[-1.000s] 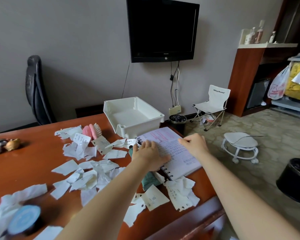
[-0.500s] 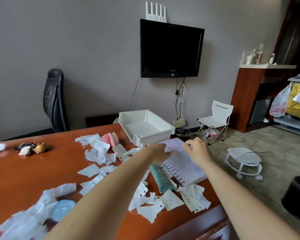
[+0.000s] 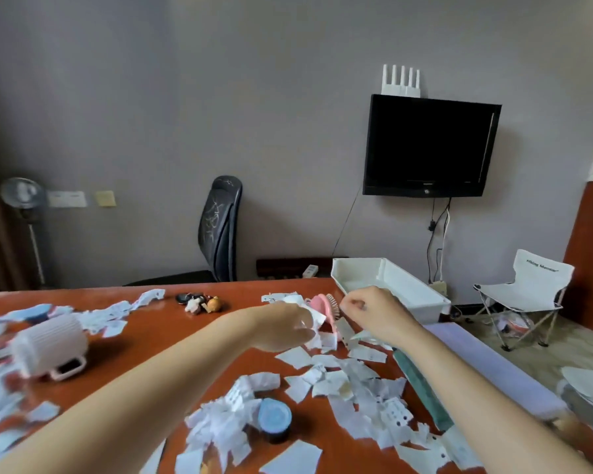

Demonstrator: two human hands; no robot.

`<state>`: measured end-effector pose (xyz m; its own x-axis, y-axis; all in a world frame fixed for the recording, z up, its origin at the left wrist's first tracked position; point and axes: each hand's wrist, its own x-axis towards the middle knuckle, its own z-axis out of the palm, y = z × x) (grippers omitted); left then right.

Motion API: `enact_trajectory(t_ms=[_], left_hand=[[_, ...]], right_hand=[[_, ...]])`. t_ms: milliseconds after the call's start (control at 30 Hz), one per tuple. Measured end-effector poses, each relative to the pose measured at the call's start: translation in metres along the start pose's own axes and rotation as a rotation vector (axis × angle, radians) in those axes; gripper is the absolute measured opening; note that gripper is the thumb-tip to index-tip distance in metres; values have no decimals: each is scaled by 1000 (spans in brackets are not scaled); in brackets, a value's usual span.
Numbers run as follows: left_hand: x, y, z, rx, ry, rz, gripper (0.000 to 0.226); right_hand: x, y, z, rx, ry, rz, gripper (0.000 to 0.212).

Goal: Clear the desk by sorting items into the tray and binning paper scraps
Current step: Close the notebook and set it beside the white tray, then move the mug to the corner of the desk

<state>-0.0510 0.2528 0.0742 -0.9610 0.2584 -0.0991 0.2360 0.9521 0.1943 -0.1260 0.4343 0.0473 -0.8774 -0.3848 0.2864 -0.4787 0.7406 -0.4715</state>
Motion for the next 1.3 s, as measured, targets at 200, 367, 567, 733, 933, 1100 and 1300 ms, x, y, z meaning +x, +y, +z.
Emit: enact_trajectory(t_ms=[200,367,567,733,933,1100,1300], left_hand=[[-85,-82,-11,-37,69,-149,35],[-148,-149,-8,-84,148,-322,31],[-209,-216,1,-210,261,-531,27],[-231,-267,12,-214,324,-656,34],[-213,-315,16,-132,313,-698,62],[-181,-334,14,-102,242,-704,79],[-162,-345,21,-82,217,-722,77]], right_hand=[[19,-88,45,36,-108,-147,29],[23,-166,87,54,-191,-286,25],[35,-237,145,120,-287,-347,22],[63,-263,224,132,-448,-337,21],[88,-292,242,219,-453,-174,42],[100,-307,273,242,-533,-142,44],[101,-310,294,365,-515,-107,29]])
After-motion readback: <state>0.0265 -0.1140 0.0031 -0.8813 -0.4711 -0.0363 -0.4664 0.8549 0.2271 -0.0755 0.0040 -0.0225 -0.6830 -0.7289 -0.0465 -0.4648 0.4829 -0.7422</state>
